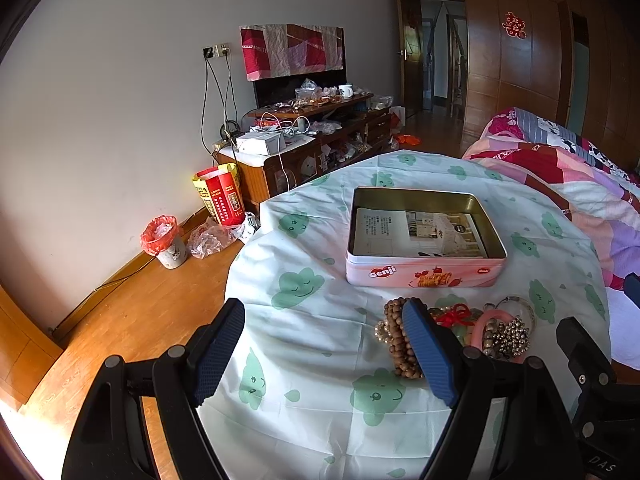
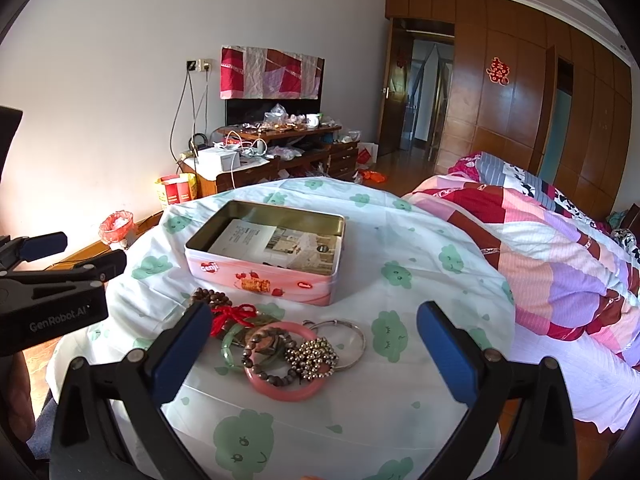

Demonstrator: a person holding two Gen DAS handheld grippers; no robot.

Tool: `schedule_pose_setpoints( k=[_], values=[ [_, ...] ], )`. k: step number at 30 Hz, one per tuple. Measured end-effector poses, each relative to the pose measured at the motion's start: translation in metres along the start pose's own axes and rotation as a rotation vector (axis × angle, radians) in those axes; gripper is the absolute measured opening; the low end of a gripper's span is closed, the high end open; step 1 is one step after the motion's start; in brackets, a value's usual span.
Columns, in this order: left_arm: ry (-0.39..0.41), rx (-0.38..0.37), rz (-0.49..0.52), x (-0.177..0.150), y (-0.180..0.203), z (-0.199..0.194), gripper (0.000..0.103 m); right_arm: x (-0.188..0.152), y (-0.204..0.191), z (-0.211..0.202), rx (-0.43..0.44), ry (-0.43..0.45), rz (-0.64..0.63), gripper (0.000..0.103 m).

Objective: Organize jewelry

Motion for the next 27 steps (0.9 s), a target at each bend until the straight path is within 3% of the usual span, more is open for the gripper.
schedule_pose_setpoints(
  k=[27],
  values=[
    [-0.008, 0.005, 0.012, -0.0023, 0.0010, 0.0019, 0.081, -0.0045, 0.0023, 0.0035, 0.002, -0.010, 0.004, 0.103]
  ],
)
Point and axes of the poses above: each gripper's, at about its wrist camera, not at the fingertips, and z roughly the way its jaws point, y to its right, x to its top, the point moved 9 cm from there along z, roughly the way its jaws point, and after that the axes turned 4 degrees about x, right-handed, at the moved point
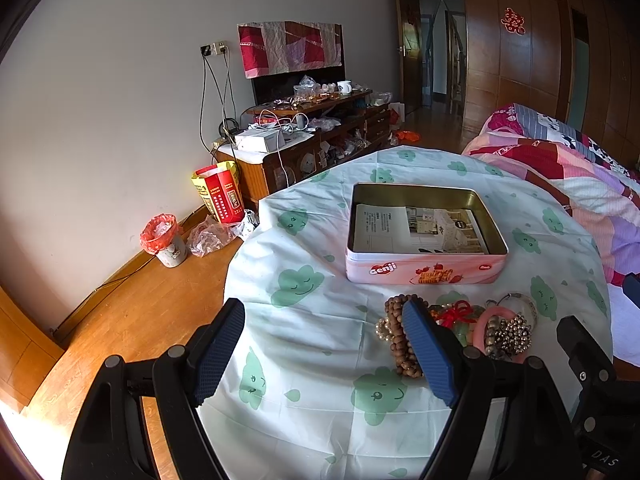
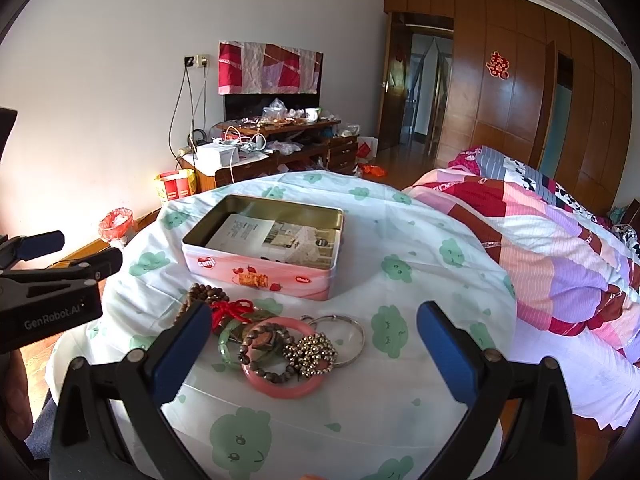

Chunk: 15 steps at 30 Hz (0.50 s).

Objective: Organize jewelry

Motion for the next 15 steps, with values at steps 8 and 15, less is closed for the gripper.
schedule_pose_setpoints(
  k=[8, 15],
  values=[
    [-0.005, 0.001, 0.003, -0.0006, -0.0006, 0.0019, 0.081, -0.0006, 0.0007, 0.0009, 0.001, 0.000, 0.001, 0.103],
    [-0.006, 0.003, 0.003, -0.0010, -0.0006, 0.0023, 0.081, -0.0003, 0.0014, 0.0014, 0.000, -0.002, 0.001, 0.103]
  ],
)
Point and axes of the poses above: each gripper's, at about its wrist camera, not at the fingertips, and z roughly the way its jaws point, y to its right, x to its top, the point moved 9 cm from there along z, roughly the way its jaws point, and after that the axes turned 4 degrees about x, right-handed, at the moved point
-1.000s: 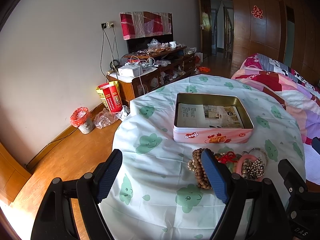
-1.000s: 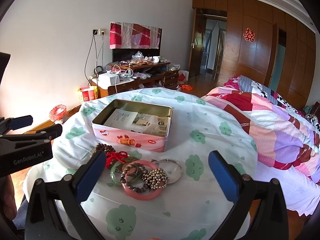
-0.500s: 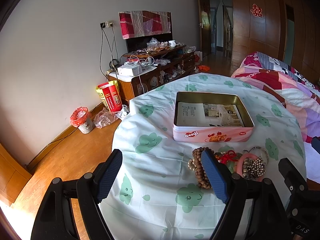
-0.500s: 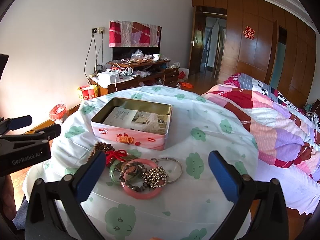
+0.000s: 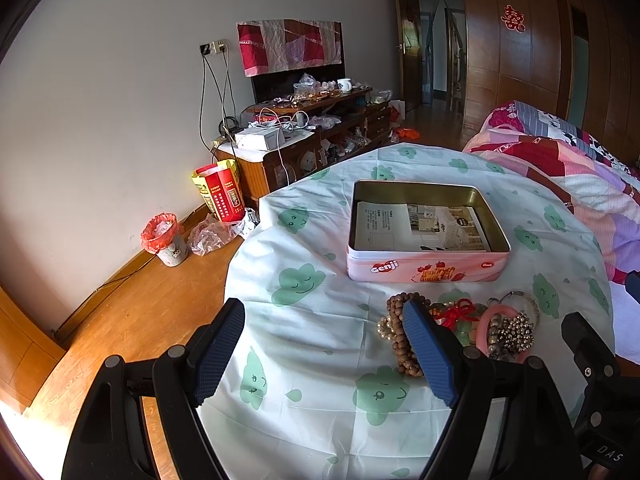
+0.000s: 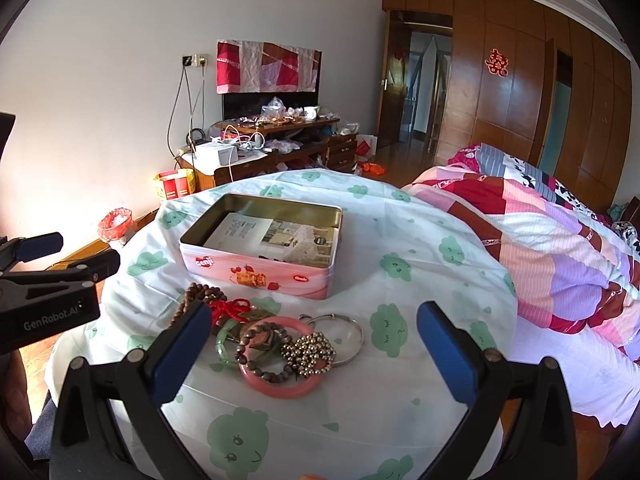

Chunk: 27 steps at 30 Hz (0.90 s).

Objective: Organize jewelry

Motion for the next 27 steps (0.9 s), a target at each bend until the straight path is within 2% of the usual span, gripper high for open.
schedule_pose_setpoints(
  k=[20, 27],
  values=[
    [-0.008, 0.000, 0.021, -0.005, 0.004, 0.005, 0.081, 0.001, 0.001, 0.001, 0.002, -0.003, 0.001, 0.103],
    [-0.042, 0.013, 0.035, -0.012, -0.002, 0.034, 0.081, -0.014, 0.018, 0.014, -0.021, -0.026, 0.016, 0.103]
  ],
)
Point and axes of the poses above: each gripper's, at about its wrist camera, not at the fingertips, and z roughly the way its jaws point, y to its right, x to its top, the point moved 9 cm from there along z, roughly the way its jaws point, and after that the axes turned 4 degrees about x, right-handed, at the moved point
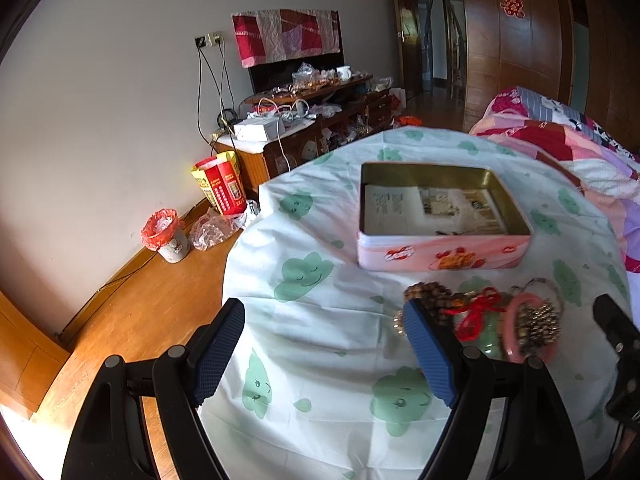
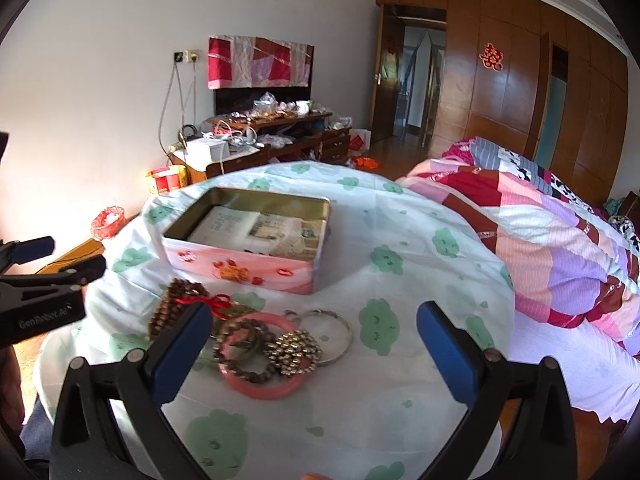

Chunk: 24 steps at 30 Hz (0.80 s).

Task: Organize jewelry
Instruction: 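Lower the left tool onto the brown wooden bead bracelet and close it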

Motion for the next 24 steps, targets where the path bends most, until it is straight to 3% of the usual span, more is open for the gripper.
schedule_pose_setpoints(
  k=[18, 20, 22, 24],
  values=[
    [-0.036, -0.093, 0.127, -0.008, 0.057, 0.041, 0.079, -0.022, 0.016, 0.024, -0.010, -0.078, 0.023, 0.103],
    [-0.064, -0.112, 0.132, -0.012, 0.061, 0.050, 0.056, -0.022, 0.016, 0.025, -0.009, -0.079, 0.020, 0.103],
    [-0.081, -0.158, 0.115, -0.015, 0.064, 0.054, 0.052, -0.022, 0.016, 0.027, -0.005, -0.082, 0.018, 0.103],
    [-0.079, -0.192, 0.121, -0.014, 0.069, 0.052, 0.041, -0.022, 0.014, 0.032, -0.001, -0.087, 0.018, 0.103]
  ],
)
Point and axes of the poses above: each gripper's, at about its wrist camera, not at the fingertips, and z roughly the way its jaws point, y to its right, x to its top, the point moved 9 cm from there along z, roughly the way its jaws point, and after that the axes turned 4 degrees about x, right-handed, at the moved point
